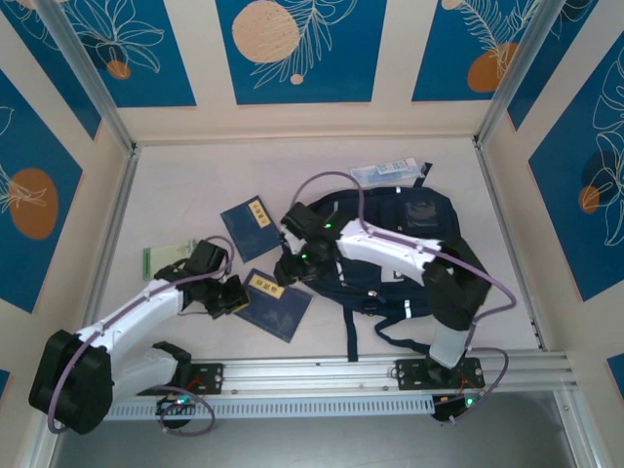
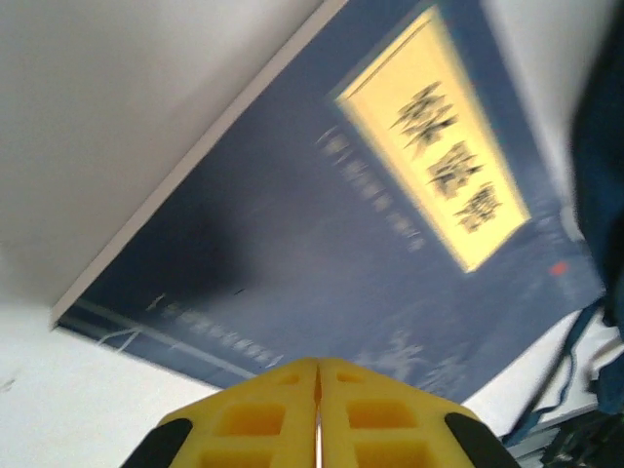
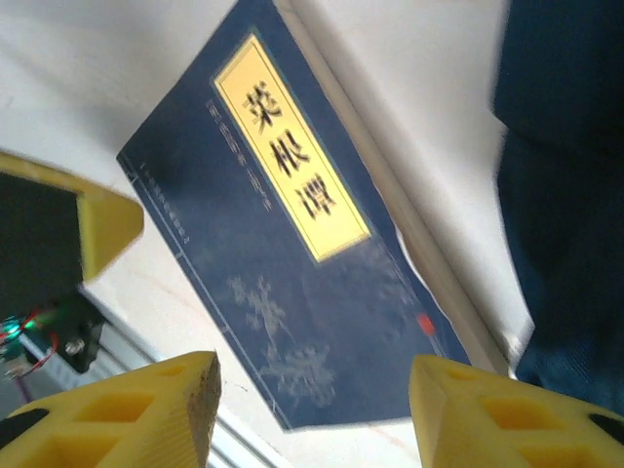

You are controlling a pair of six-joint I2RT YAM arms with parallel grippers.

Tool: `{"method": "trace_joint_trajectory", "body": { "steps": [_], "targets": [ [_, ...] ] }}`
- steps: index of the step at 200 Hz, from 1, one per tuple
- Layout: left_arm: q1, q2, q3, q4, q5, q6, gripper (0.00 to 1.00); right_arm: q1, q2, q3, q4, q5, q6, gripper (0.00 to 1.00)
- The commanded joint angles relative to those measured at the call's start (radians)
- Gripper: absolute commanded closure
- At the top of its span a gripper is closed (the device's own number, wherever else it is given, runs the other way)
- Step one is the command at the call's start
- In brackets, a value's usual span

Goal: Pack the student bag
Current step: Pick up the book from the bottom-center of the table.

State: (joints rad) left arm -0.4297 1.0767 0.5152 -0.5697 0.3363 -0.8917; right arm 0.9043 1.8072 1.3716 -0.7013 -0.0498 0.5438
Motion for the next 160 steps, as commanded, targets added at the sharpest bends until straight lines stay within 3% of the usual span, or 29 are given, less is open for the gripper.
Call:
{"method": "trace_joint_trajectory", "body": {
  "steps": [1,39,77,118,160],
  "targets": [
    [0.007,-0.030,-0.057,0.001,0.021,-0.063,0.97,0.001,0.088,0.063,-0.080,0.112,-0.037,0.44],
    [0.008,-0.041,-0.113,0.030,0.045,-0.082,1.00,-0.005,0.255,0.203,-0.127,0.152,-0.074,0.38],
    [0.006,-0.002,-0.153,0.095,0.063,-0.094,0.99,-0.007,0.381,0.272,-0.151,-0.014,-0.094,0.41],
    [0.006,0.155,-0.099,0.179,0.061,-0.049,0.99,0.004,0.401,0.272,-0.166,-0.169,-0.129,0.47],
    [0.007,0.225,0.004,0.124,0.042,0.023,1.00,-0.029,0.330,0.241,-0.184,-0.185,-0.110,0.54]
  ]
}}
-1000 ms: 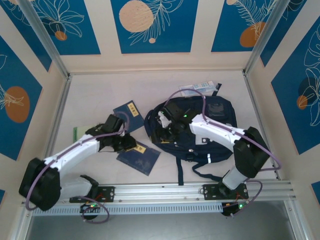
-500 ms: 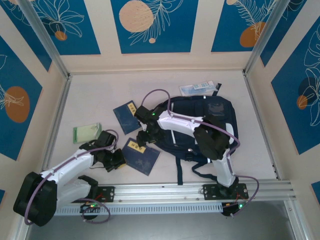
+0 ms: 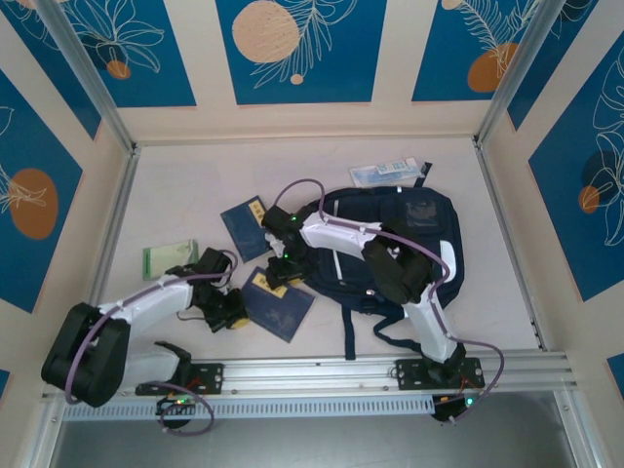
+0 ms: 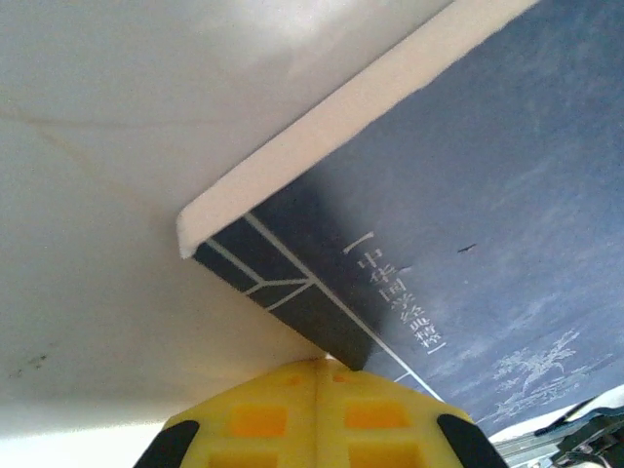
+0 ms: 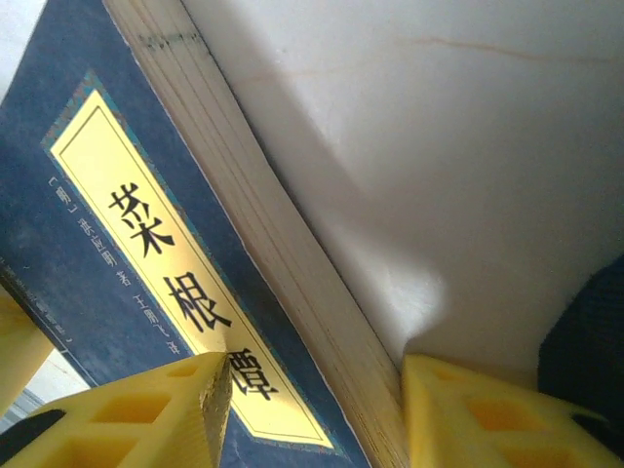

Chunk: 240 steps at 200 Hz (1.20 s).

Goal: Pack the student bag
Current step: Pick up the book from the bottom-center of the table.

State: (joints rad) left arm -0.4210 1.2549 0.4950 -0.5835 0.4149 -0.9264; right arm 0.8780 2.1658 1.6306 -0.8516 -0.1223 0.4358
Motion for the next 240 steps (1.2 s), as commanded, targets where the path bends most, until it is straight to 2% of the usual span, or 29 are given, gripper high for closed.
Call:
{"method": "trace_joint_trajectory", "body": {
  "steps": [1,18,43,64,112,162,184,198,210,228,240],
  "targets": [
    [-0.002,0.047,0.024,0.137,-0.037,0.058,1.00,-0.004,-0.031,-0.020,-0.033,-0.115,-0.002,0.54],
    [-0.002,0.054,0.028,0.140,-0.035,0.063,1.00,-0.018,-0.053,-0.033,-0.032,-0.170,0.000,0.58],
    [-0.003,0.074,0.035,0.145,-0.028,0.065,0.99,-0.031,-0.063,-0.050,-0.016,-0.331,-0.013,0.63],
    [-0.002,0.087,0.051,0.140,-0.024,0.070,1.00,-0.038,-0.072,-0.061,-0.018,-0.380,-0.029,0.67],
    [-0.002,0.069,0.068,0.105,-0.039,0.081,0.99,-0.051,-0.065,-0.098,0.000,-0.422,-0.029,0.78],
    [-0.001,0.006,0.071,0.040,-0.069,0.083,0.97,-0.048,-0.059,-0.123,0.000,-0.364,-0.009,0.89],
    [0.000,-0.027,0.075,-0.008,-0.094,0.089,0.87,-0.056,-0.089,-0.150,0.020,-0.331,0.033,1.00],
    [0.004,-0.049,0.081,-0.046,-0.108,0.095,0.77,-0.068,-0.114,-0.170,0.042,-0.319,0.070,1.00],
    [0.009,-0.072,0.085,-0.080,-0.120,0.098,0.64,-0.083,-0.143,-0.201,0.086,-0.336,0.108,1.00],
    [0.020,-0.107,0.082,-0.106,-0.120,0.089,0.47,-0.106,-0.179,-0.246,0.146,-0.388,0.163,1.00],
    [0.030,-0.125,0.072,-0.096,-0.105,0.070,0.39,-0.119,-0.192,-0.265,0.175,-0.432,0.194,1.00]
  ]
}}
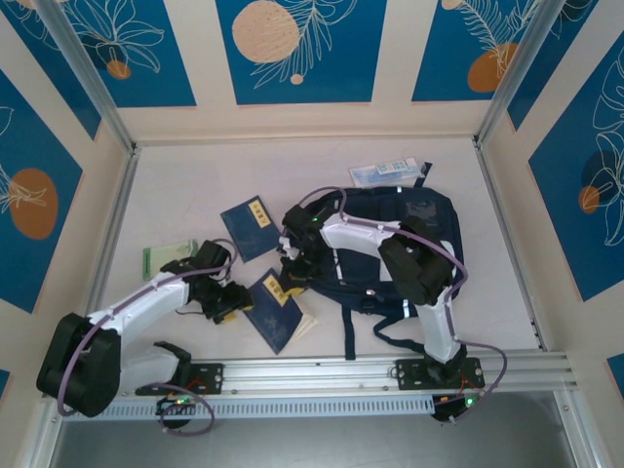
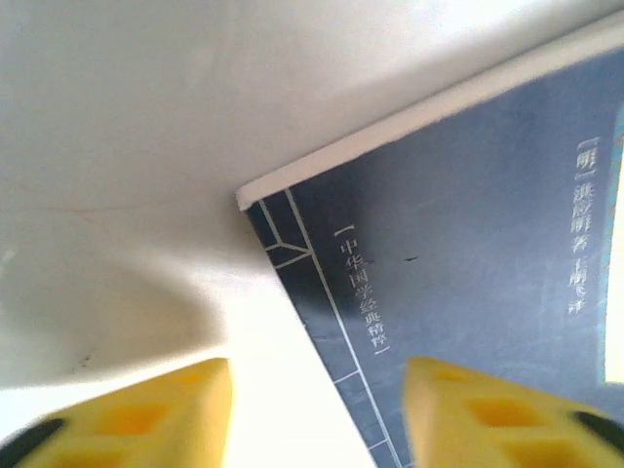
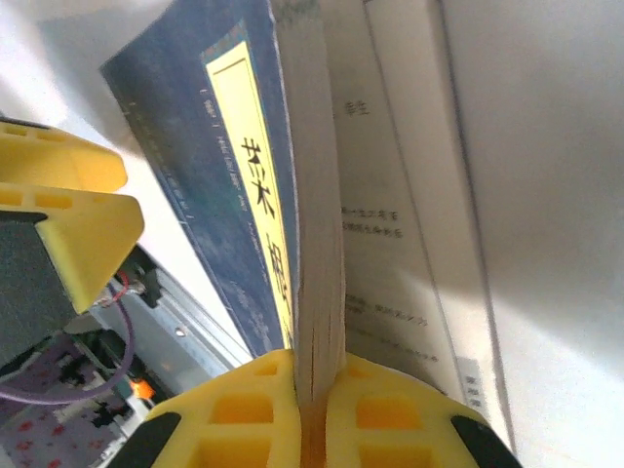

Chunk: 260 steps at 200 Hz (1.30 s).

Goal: Pack the student bag
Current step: Pick up the book from the bottom-center of the table, then pass the book.

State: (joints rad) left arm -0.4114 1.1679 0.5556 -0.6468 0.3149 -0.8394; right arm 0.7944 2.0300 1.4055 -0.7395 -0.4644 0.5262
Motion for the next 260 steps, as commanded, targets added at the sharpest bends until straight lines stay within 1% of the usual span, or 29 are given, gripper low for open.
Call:
{"method": "trace_joint_trajectory", "body": {
  "steps": [1,16,36,65,88,103,115,136,153,165,174,180,195,209,215,233,237,247,260],
  "targets": [
    [0.021,-0.040,0.010,-0.031,-0.004,-0.019,0.39,-0.035,-0.057,-0.041,0.065,-0.094,0.106,1.00],
    [0.037,-0.051,-0.016,0.027,0.048,-0.057,0.30,-0.051,-0.076,-0.063,0.099,-0.138,0.140,1.00],
    [0.050,-0.050,-0.047,0.126,0.123,-0.123,0.23,-0.072,-0.103,-0.090,0.159,-0.208,0.196,1.00],
    [0.055,-0.036,-0.074,0.273,0.196,-0.204,0.22,-0.099,-0.116,-0.129,0.260,-0.316,0.296,1.00],
    [0.057,-0.011,-0.092,0.403,0.242,-0.288,0.25,-0.108,-0.120,-0.162,0.335,-0.367,0.367,1.00],
    [0.058,0.006,-0.106,0.492,0.266,-0.352,0.31,-0.115,-0.121,-0.194,0.398,-0.390,0.423,0.99],
    [0.059,0.011,-0.115,0.548,0.279,-0.395,0.39,-0.122,-0.123,-0.221,0.454,-0.400,0.468,0.99],
    [0.061,-0.009,-0.109,0.568,0.280,-0.424,0.64,-0.134,-0.131,-0.260,0.519,-0.402,0.521,0.98],
    [0.063,-0.023,-0.095,0.558,0.285,-0.429,0.84,-0.143,-0.147,-0.267,0.503,-0.369,0.512,0.92],
    [0.063,-0.025,-0.083,0.548,0.291,-0.433,0.94,-0.151,-0.160,-0.268,0.472,-0.339,0.495,0.86],
    [0.063,-0.029,-0.076,0.544,0.291,-0.439,1.00,-0.156,-0.172,-0.273,0.457,-0.320,0.490,0.82],
    [0.063,-0.032,-0.070,0.540,0.289,-0.440,1.00,-0.162,-0.181,-0.276,0.445,-0.307,0.486,0.78],
    [0.062,-0.041,-0.045,0.516,0.288,-0.436,1.00,-0.173,-0.206,-0.272,0.379,-0.254,0.455,0.66],
    [0.062,-0.050,-0.015,0.495,0.290,-0.429,1.00,-0.179,-0.231,-0.247,0.269,-0.174,0.398,0.56],
    [0.062,-0.054,0.000,0.481,0.290,-0.421,1.00,-0.181,-0.240,-0.231,0.213,-0.130,0.366,0.53],
    [0.063,-0.068,0.053,0.424,0.283,-0.384,1.00,-0.182,-0.278,-0.189,0.078,0.007,0.291,0.49],
    [0.063,-0.074,0.066,0.402,0.276,-0.374,1.00,-0.181,-0.290,-0.185,0.061,0.031,0.282,0.46],
    [0.063,-0.087,0.105,0.344,0.261,-0.350,1.00,-0.183,-0.329,-0.185,0.040,0.086,0.272,0.44],
    [0.062,-0.105,0.159,0.281,0.247,-0.312,1.00,-0.189,-0.382,-0.189,0.033,0.118,0.265,0.44]
  ]
}}
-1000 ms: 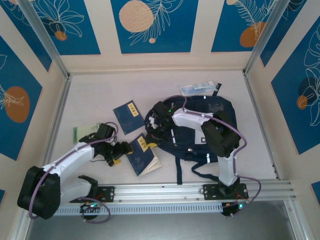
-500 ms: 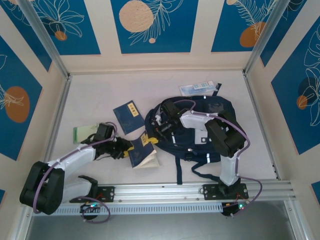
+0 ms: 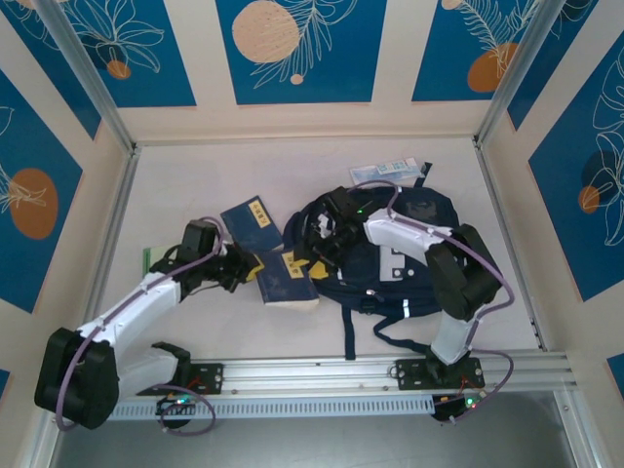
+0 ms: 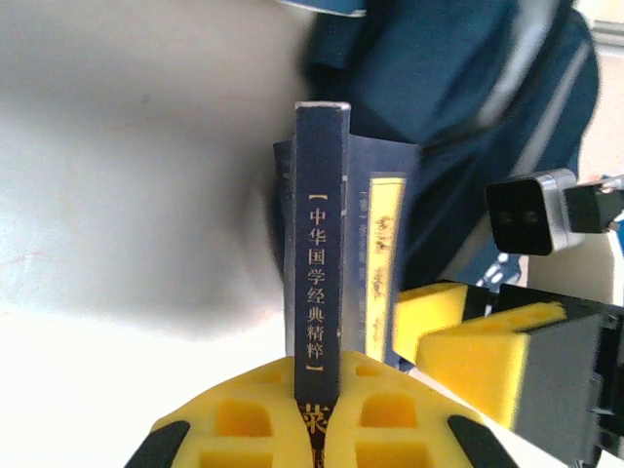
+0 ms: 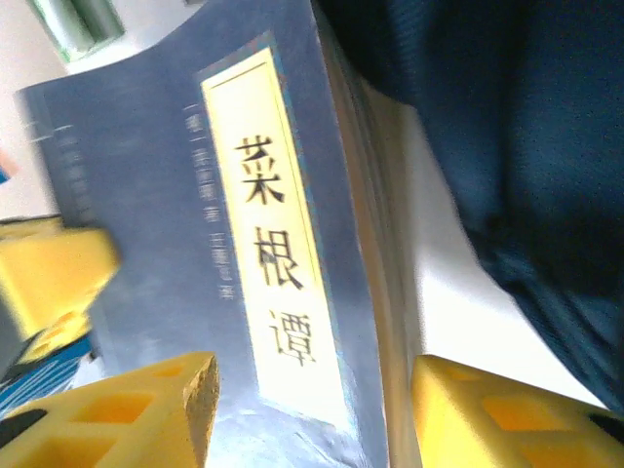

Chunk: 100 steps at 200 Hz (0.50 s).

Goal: Pack the student bag
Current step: Pass the book.

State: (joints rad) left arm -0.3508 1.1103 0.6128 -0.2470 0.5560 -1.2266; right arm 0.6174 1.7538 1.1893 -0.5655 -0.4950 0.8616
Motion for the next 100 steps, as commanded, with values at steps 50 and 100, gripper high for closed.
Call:
{"method": "trace_joint_trajectory", "body": {
  "steps": [50,100],
  "targets": [
    [-0.013,-0.145,0.242,-0.166,-0.023,0.122,1.00,-0.064,-0.296,0.020,-0.077,0.046,-0.095,0.11],
    [-0.056,-0.102,0.375,-0.019,0.101,0.095,1.00,-0.108,-0.440,-0.076,0.138,-0.161,-0.008,0.01]
  ]
}}
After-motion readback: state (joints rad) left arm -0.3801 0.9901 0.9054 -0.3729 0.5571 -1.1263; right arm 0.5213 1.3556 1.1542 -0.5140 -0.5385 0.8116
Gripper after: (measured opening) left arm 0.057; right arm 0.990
